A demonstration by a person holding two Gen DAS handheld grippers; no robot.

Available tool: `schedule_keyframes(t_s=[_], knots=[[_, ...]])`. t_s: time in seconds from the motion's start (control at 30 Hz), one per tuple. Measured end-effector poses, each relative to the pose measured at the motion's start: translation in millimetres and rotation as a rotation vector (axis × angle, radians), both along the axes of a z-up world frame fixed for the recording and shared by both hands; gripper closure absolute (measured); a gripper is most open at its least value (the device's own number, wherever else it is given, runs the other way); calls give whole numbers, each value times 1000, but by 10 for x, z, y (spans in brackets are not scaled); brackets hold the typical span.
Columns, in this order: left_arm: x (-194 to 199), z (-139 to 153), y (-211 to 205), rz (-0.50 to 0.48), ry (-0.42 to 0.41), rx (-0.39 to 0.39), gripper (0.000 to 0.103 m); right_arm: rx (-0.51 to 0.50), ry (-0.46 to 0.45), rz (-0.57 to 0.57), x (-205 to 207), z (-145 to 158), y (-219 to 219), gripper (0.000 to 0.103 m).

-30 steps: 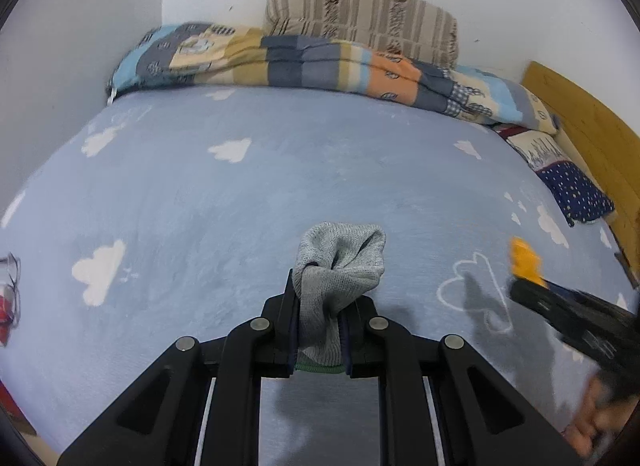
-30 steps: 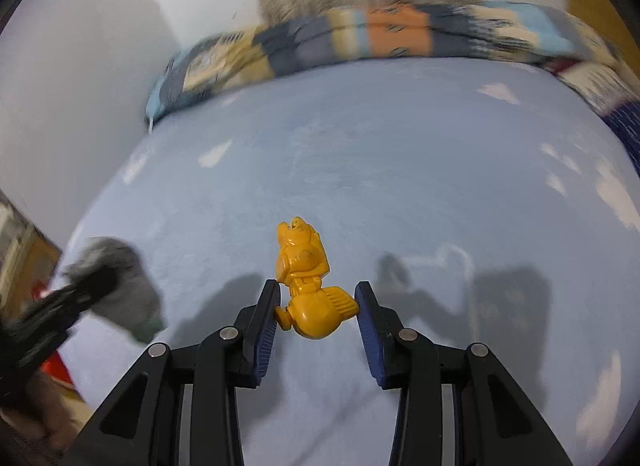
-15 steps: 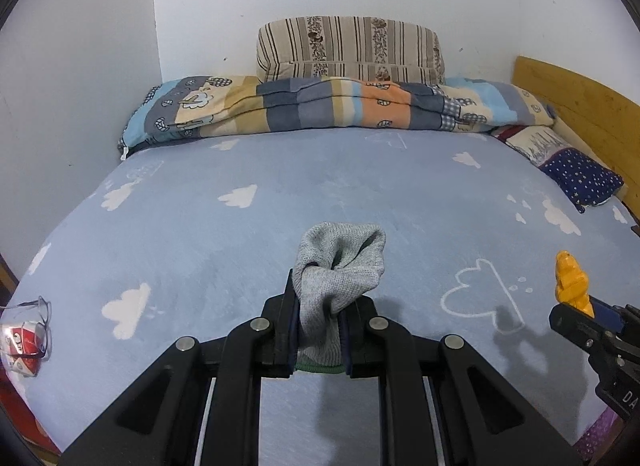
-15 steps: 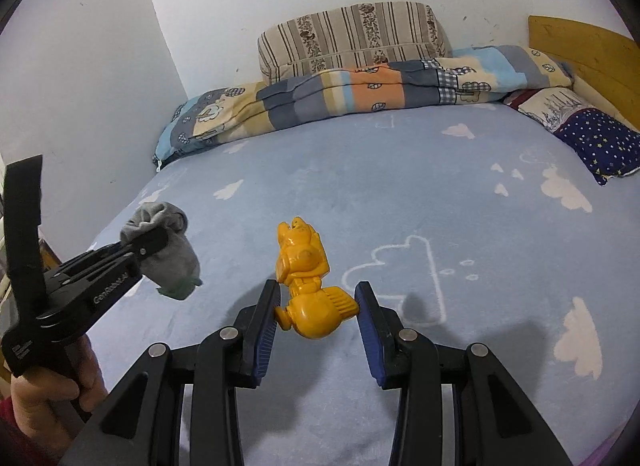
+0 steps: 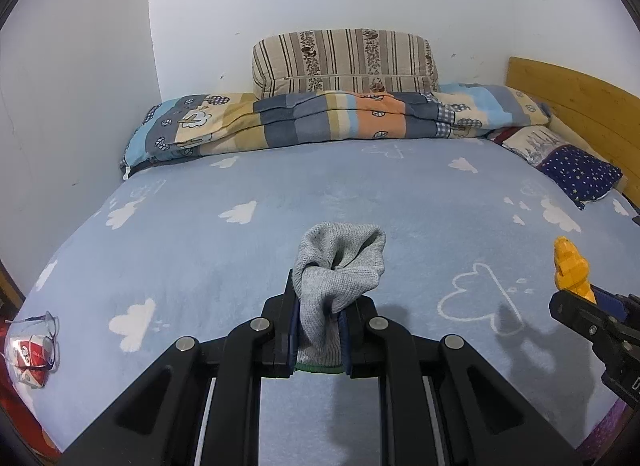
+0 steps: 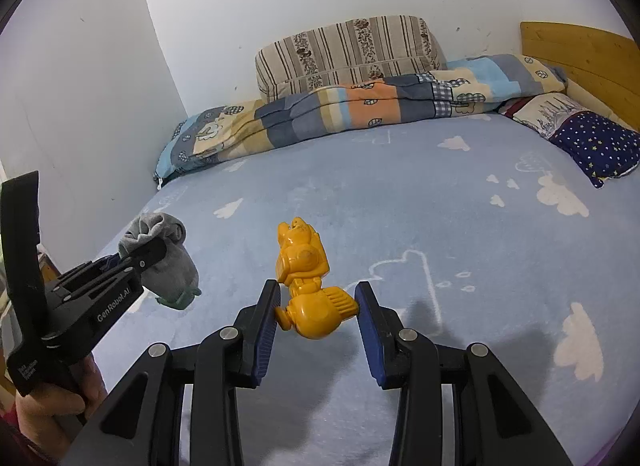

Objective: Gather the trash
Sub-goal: 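Lift the yellow toy with the right tool while the left tool holds the sock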

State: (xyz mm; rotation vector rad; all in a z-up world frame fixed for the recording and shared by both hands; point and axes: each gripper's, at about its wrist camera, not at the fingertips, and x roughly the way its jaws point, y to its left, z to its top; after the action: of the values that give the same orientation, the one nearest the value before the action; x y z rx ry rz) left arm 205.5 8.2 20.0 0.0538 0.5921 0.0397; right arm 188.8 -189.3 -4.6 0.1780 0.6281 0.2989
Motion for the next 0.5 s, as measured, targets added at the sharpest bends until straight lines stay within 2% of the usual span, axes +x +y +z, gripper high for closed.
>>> schedule_keyframes(t_s=[0.5], knots=[[-90,42,-119,-46,-25,12,88,1,-7,-9,-8,17,6,62]])
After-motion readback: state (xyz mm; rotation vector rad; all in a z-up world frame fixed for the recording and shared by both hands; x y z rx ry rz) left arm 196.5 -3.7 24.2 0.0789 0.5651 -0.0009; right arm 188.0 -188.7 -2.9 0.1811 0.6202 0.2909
